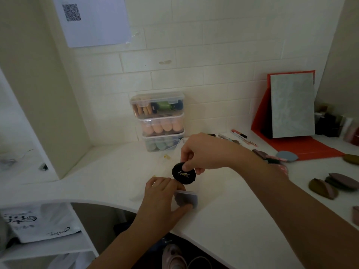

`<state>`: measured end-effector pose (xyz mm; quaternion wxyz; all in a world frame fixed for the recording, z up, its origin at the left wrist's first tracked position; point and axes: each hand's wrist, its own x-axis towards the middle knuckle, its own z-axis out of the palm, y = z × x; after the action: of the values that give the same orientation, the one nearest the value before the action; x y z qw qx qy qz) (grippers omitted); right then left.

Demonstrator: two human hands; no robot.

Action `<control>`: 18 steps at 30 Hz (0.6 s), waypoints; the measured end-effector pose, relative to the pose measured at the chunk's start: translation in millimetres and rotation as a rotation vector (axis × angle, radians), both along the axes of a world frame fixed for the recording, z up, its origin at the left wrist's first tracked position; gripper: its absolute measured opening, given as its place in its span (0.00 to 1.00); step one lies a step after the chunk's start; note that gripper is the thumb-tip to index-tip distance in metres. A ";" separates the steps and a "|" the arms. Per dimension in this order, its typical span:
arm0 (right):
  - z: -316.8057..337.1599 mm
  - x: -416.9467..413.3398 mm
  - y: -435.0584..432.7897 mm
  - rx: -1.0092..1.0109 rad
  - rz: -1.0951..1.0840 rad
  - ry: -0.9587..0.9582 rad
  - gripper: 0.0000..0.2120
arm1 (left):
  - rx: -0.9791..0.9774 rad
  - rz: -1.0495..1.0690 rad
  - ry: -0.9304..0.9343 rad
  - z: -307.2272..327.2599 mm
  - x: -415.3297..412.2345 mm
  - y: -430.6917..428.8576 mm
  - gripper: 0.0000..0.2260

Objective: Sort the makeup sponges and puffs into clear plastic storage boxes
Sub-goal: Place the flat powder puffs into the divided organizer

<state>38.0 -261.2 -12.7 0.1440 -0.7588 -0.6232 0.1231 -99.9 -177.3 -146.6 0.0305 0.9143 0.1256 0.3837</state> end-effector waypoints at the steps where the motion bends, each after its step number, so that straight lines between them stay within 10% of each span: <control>1: -2.0 -0.8 0.3 -0.019 0.000 -0.020 0.05 | 0.001 0.005 0.004 -1.0 0.3 0.7 0.12; 18: -26.3 -17.3 11.6 -0.109 0.126 -0.492 0.07 | -0.056 0.009 0.022 -6.9 2.4 -2.5 0.14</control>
<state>20.7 -249.6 -39.0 -0.0611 -0.7321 -0.6781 -0.0228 -97.4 -179.8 -153.5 0.0530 0.9168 0.1407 0.3700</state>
